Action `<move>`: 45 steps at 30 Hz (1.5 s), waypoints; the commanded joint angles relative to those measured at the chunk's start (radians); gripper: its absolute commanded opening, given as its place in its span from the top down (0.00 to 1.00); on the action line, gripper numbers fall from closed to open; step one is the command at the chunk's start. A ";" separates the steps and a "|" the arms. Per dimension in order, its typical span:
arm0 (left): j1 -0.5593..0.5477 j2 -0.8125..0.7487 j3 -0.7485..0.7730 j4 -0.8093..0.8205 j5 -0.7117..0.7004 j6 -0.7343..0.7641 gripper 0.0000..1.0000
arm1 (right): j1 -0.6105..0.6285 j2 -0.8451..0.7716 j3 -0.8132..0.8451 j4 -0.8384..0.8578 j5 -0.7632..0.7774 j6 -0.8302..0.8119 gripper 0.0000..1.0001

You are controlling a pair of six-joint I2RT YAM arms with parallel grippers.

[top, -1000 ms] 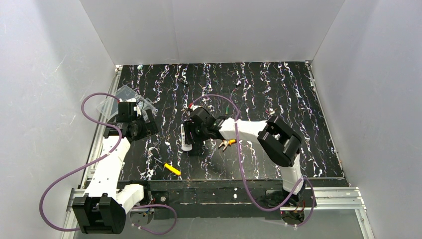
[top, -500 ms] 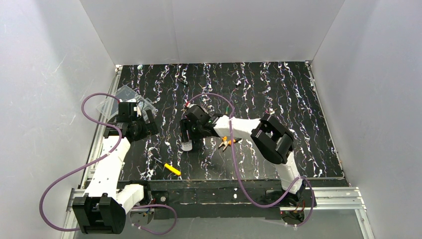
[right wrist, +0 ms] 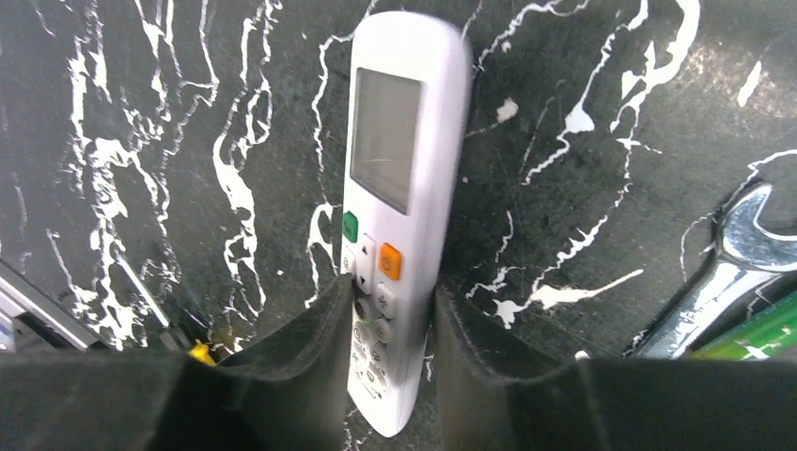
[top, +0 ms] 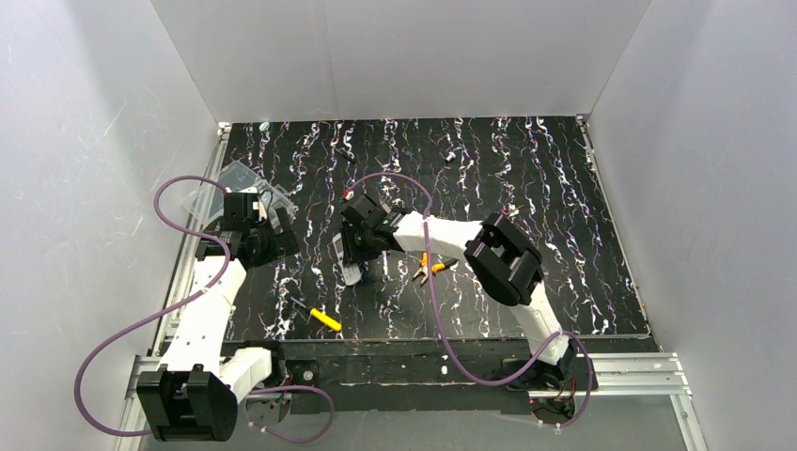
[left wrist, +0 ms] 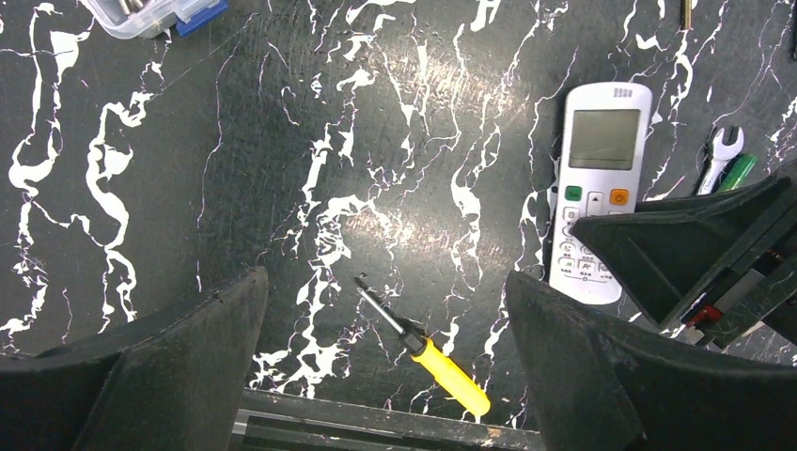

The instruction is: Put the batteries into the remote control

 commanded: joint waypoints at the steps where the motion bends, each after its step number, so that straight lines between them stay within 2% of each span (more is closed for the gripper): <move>1: 0.006 0.007 0.022 -0.081 -0.010 0.004 0.00 | 0.008 0.049 0.052 -0.107 -0.028 -0.024 0.68; 7: 0.006 0.010 0.022 -0.083 -0.011 0.004 0.00 | 0.017 0.044 0.067 -0.137 -0.014 -0.046 0.69; 14: 0.006 0.020 0.027 -0.087 -0.011 0.004 0.00 | 0.031 0.041 0.094 -0.207 0.047 -0.092 0.60; 24: 0.006 0.026 0.029 -0.090 -0.010 0.001 0.01 | 0.048 0.037 0.086 -0.290 0.066 -0.155 0.62; 27: 0.006 0.029 0.030 -0.091 -0.011 0.001 0.00 | 0.052 0.029 0.067 -0.272 0.059 -0.158 0.72; 32: 0.006 0.032 0.030 -0.092 -0.013 0.000 0.01 | 0.056 -0.011 0.048 -0.256 0.080 -0.171 0.97; 38: 0.006 0.043 0.036 -0.091 0.024 -0.025 0.01 | 0.057 -0.159 -0.078 -0.140 0.118 -0.199 0.99; 42: 0.006 0.029 0.045 -0.046 0.185 -0.105 0.00 | 0.057 -0.254 -0.144 -0.076 0.111 -0.264 0.99; 45: 0.006 0.029 0.049 -0.003 0.312 -0.266 0.00 | 0.057 -0.324 -0.185 -0.047 0.126 -0.303 0.99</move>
